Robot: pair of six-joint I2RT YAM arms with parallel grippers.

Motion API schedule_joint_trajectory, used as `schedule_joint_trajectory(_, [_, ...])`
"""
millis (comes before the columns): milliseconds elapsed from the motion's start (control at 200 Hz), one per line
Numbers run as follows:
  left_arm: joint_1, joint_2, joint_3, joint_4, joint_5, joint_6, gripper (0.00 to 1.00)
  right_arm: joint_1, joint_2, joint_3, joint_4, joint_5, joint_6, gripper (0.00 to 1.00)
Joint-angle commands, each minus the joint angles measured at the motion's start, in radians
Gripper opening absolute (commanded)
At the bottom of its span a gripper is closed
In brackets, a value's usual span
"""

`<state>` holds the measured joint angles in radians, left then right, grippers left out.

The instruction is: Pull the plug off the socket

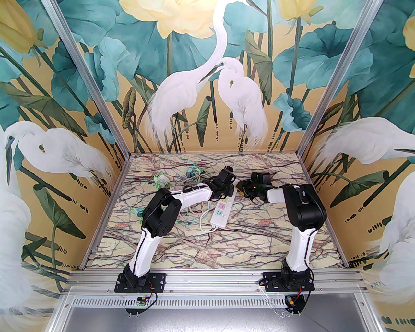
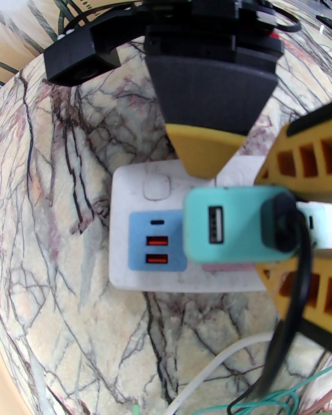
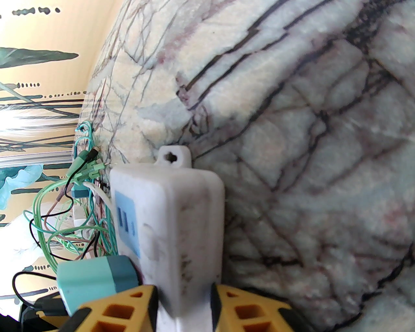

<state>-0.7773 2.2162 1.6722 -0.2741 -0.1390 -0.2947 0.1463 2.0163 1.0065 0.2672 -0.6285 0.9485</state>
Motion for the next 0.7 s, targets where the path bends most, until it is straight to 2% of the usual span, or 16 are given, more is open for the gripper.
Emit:
schedule_joint_trajectory(0, [-0.015, -0.036, 0.018, -0.036, 0.016, 0.005, 0.11, 0.007, 0.050, 0.035, -0.128, 0.052, -0.028, 0.33])
schedule_joint_trajectory(185, [-0.026, -0.033, 0.049, -0.056, -0.041, 0.042, 0.11, 0.032, 0.067, 0.093, -0.293, 0.130, -0.087, 0.32])
schedule_joint_trajectory(420, [-0.108, -0.010, 0.089, -0.082, -0.254, 0.197, 0.10, 0.041, 0.107, 0.114, -0.334, 0.158, -0.097, 0.31])
schedule_joint_trajectory(695, [-0.097, -0.015, 0.121, -0.125, -0.232, 0.138, 0.09, 0.046, 0.101, 0.121, -0.359, 0.180, -0.107, 0.32])
